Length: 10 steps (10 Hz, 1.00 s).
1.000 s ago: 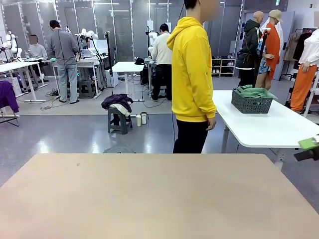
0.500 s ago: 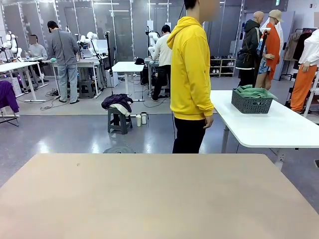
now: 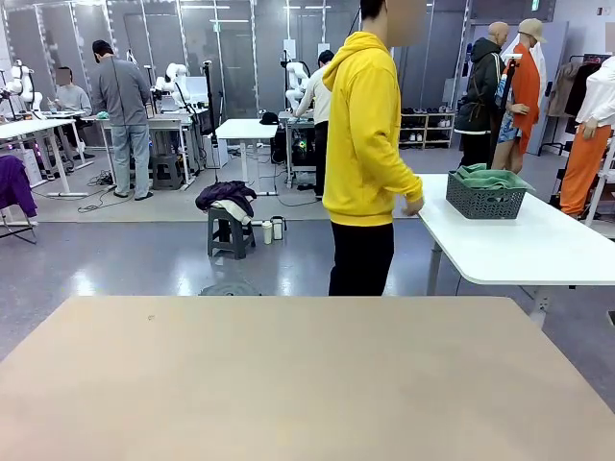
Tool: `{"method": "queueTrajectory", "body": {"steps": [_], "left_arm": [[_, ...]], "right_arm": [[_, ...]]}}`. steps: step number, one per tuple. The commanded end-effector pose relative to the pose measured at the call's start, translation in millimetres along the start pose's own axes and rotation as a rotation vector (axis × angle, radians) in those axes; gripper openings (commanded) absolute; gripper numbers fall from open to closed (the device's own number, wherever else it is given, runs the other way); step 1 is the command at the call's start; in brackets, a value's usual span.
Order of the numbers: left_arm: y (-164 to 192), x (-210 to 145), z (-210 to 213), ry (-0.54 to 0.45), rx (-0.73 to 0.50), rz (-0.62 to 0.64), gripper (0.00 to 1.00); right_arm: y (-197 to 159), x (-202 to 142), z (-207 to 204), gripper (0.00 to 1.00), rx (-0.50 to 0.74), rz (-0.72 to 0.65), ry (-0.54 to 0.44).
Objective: Fold the towels and place them in the basket.
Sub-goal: When a person lays out a Towel with hook on the table, fold it in half twice.
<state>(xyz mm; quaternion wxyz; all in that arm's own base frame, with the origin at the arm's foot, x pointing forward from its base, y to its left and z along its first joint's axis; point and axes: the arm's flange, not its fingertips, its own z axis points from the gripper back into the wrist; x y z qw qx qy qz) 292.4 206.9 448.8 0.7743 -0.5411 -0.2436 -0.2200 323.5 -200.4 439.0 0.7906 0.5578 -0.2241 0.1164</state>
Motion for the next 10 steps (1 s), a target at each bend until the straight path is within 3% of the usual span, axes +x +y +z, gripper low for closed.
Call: {"method": "queueTrajectory", "body": {"steps": [1,10], "left_arm": [[-0.8,-1.8,1.0,0.002,-0.018,-0.017,1.00],[-0.8,-1.8,1.0,0.002,-0.018,-0.017,1.00]], "right_arm": [[0.0,1.3,-0.4,1.00,0.015,0.015,-0.005],[0.0,1.3,-0.4,1.00,0.015,0.015,-0.005]]}}
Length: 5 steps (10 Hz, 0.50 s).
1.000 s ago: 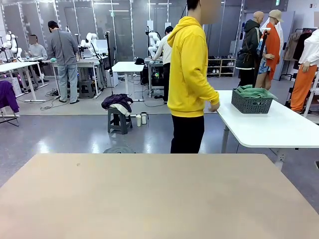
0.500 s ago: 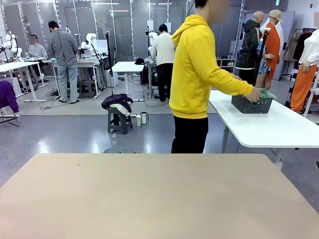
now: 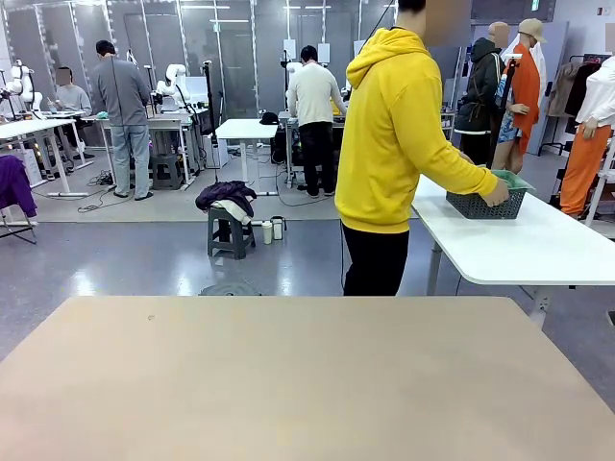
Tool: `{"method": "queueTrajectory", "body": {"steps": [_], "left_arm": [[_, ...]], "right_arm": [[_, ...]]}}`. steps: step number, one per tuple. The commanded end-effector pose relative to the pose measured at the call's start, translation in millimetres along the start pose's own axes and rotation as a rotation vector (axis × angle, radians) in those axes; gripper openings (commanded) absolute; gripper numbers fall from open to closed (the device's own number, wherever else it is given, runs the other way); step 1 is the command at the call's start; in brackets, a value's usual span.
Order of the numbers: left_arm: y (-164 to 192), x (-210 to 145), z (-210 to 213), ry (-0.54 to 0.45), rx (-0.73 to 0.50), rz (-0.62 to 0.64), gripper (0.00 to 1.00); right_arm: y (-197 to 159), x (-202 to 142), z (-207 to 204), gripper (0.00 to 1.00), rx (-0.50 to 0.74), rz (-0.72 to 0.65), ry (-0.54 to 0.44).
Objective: Fold the towels and place them in the basket.
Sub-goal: When a person lays out a Towel with hook on the table, fold it in half twice.
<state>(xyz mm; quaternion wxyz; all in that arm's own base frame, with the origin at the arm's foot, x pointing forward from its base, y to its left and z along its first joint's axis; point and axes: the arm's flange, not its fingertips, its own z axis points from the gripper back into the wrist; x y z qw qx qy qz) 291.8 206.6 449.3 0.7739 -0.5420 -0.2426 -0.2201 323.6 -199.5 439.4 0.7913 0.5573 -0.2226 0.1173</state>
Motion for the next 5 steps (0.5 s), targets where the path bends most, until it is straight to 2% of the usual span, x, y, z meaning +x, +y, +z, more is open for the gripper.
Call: {"method": "queueTrajectory", "body": {"steps": [1,5], "left_arm": [[0.0,-1.6,1.1,0.001,-0.016,-0.018,1.00],[0.0,-1.6,1.1,0.001,-0.016,-0.018,1.00]], "right_arm": [[-0.6,1.1,0.5,1.00,0.015,0.015,-0.009],[-0.6,1.1,0.5,1.00,0.015,0.015,-0.009]]}}
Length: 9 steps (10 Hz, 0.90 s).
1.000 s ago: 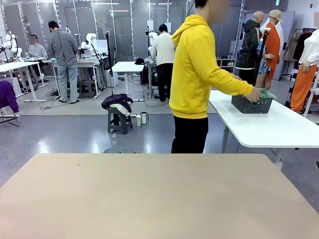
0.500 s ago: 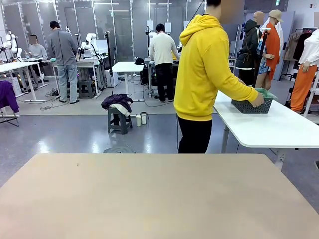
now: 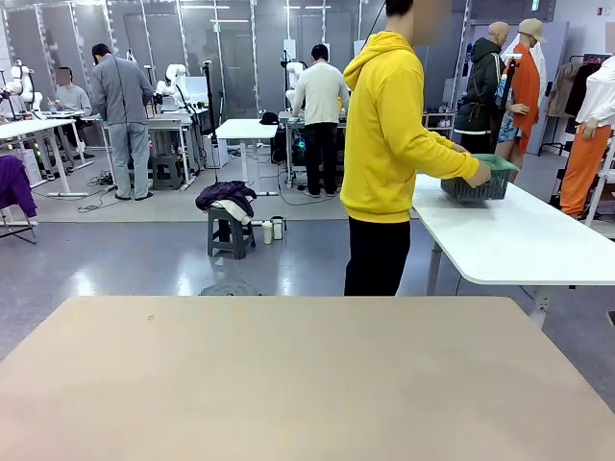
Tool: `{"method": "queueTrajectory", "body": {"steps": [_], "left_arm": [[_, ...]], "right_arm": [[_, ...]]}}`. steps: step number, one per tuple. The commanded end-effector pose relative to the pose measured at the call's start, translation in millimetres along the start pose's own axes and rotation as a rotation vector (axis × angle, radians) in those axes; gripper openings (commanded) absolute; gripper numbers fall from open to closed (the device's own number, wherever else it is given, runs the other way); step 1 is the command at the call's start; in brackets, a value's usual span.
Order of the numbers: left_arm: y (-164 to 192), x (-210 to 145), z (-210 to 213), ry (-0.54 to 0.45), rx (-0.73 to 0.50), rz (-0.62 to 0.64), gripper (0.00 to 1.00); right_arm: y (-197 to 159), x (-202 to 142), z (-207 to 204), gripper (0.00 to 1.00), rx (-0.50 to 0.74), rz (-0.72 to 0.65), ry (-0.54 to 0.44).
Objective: Fold the towels and place them in the basket.
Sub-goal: When a person lays out a Towel with hook on the table, fold it in half twice.
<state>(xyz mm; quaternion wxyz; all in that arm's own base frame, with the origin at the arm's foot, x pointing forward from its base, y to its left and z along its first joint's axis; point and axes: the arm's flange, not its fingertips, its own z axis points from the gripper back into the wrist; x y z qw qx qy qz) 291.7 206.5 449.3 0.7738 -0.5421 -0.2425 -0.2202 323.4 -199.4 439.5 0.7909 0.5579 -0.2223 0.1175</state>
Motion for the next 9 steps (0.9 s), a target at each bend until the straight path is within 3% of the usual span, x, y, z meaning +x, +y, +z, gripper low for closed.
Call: {"method": "queueTrajectory", "body": {"steps": [1,9], "left_arm": [[0.0,-1.6,1.2,0.001,-0.016,-0.018,1.00],[0.0,-1.6,1.2,0.001,-0.016,-0.018,1.00]], "right_arm": [[-0.8,1.2,0.4,1.00,0.014,0.015,-0.009],[-0.8,1.2,0.4,1.00,0.014,0.015,-0.009]]}}
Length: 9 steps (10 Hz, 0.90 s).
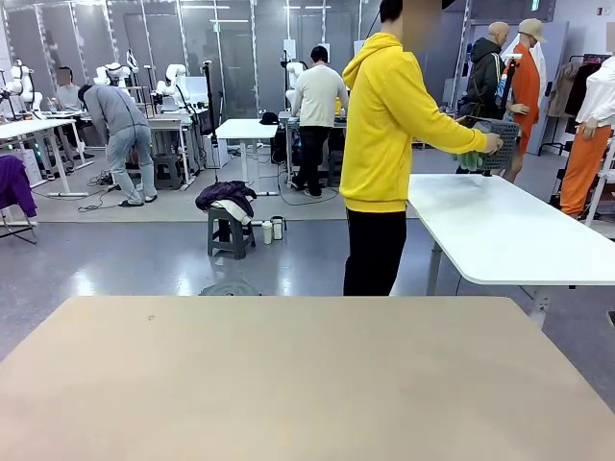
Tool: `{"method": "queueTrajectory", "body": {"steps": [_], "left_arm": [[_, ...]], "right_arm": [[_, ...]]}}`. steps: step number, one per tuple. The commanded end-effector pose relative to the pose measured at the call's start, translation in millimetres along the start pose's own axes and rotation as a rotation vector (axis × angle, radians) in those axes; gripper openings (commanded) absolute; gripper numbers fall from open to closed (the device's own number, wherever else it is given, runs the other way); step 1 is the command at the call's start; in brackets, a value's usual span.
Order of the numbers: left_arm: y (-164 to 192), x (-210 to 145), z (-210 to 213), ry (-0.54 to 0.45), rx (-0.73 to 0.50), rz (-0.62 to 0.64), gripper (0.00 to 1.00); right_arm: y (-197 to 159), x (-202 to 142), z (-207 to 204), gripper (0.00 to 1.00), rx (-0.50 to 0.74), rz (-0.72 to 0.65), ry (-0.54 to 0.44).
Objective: Fold the towels and place them in the basket.
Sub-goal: When a person lays out a Towel with hook on the table, fold it in half twice.
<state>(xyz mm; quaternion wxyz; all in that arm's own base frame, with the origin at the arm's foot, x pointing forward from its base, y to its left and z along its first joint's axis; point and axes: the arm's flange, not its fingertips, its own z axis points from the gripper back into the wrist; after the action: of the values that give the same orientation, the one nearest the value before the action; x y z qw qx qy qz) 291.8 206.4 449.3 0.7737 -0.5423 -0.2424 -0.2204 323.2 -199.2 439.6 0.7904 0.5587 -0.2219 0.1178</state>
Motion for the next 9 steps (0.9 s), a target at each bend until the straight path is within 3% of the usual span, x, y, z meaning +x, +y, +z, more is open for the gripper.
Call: {"method": "queueTrajectory", "body": {"steps": [1,9], "left_arm": [[0.1,-1.6,1.3,0.001,-0.015,-0.018,1.00],[0.1,-1.6,1.3,0.001,-0.015,-0.018,1.00]], "right_arm": [[-1.0,1.4,0.6,1.00,0.012,0.016,-0.010],[-1.0,1.4,0.6,1.00,0.012,0.016,-0.010]]}}
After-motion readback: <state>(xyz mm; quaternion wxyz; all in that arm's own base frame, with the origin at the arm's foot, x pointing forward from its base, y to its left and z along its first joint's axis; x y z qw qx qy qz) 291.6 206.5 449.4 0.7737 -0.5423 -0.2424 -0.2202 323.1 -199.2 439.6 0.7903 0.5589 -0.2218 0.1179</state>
